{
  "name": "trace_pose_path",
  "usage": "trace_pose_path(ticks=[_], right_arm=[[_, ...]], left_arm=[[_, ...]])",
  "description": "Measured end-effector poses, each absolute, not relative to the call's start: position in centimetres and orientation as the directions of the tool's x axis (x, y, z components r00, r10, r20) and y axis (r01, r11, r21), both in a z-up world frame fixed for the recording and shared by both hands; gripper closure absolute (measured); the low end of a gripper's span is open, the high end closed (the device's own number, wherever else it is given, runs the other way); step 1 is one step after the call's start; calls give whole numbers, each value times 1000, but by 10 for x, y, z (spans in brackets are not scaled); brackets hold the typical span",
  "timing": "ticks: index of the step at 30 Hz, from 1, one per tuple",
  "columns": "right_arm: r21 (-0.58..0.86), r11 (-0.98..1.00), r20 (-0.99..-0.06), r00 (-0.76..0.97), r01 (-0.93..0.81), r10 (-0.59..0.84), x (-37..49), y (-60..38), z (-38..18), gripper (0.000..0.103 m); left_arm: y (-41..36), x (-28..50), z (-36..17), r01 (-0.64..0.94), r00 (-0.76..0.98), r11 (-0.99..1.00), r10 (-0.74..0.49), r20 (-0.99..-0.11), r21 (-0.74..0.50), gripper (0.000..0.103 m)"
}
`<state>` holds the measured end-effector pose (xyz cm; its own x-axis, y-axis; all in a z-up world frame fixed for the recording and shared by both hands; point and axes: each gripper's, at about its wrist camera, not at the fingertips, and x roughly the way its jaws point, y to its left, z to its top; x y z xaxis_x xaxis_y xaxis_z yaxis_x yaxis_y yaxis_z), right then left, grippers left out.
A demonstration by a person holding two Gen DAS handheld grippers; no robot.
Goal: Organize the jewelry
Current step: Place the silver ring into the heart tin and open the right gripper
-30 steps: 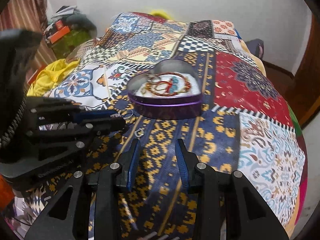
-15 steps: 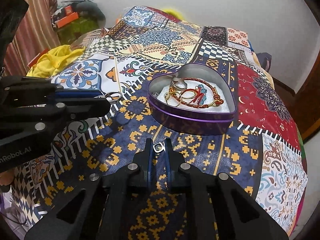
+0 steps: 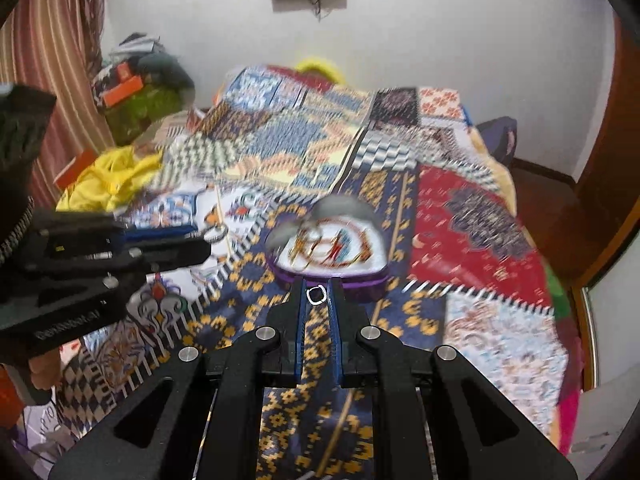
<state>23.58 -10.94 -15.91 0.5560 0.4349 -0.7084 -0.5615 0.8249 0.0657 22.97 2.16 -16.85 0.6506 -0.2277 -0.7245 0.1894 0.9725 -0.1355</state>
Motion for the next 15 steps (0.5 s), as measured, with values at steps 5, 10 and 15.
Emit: trace_pose_path(ticks=[5, 10, 15], right_arm=[[68, 837, -662, 603, -543, 445, 237, -118, -138, 94], [88, 843, -626, 628, -531, 462, 243, -125, -126, 94], [110, 849, -616, 635, -517, 466, 255, -125, -127, 93]], left_arm=[[18, 236, -160, 197, 664, 971, -231, -711, -132, 93], [15, 244, -153, 206, 677, 969, -240, -696, -134, 93], [12, 257, -157, 210, 672, 965, -257, -694, -155, 93]])
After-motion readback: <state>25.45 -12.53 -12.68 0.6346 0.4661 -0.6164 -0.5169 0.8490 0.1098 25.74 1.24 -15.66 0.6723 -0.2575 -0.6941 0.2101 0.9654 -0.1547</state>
